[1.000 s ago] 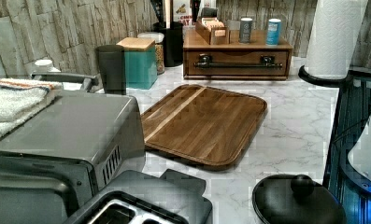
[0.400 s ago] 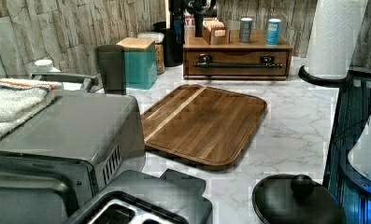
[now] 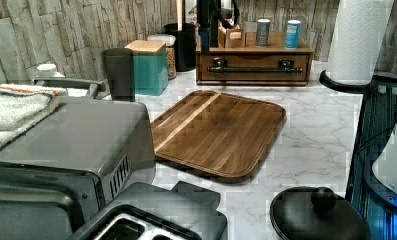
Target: Open the drawer.
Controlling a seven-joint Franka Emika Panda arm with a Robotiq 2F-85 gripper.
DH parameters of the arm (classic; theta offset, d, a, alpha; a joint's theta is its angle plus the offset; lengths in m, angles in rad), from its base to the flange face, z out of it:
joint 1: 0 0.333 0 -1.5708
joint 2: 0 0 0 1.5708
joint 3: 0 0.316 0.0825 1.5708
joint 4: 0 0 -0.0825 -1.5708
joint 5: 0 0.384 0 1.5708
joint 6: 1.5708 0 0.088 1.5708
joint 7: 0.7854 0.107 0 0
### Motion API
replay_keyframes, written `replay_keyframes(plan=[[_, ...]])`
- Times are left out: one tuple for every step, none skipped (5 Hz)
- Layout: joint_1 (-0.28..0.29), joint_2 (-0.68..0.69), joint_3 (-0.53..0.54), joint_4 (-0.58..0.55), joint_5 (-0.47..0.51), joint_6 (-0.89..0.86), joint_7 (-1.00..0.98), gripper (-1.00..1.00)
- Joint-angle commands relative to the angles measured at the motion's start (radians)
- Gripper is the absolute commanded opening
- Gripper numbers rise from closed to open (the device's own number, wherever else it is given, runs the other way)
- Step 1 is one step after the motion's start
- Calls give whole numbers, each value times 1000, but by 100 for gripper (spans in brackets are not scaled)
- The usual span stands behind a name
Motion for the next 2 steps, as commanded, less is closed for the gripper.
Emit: replay_keyframes(plan=[[-126,-57,-129,-144,37,216,-446,100],[-121,-20,-169,-132,32,245,-515,100]])
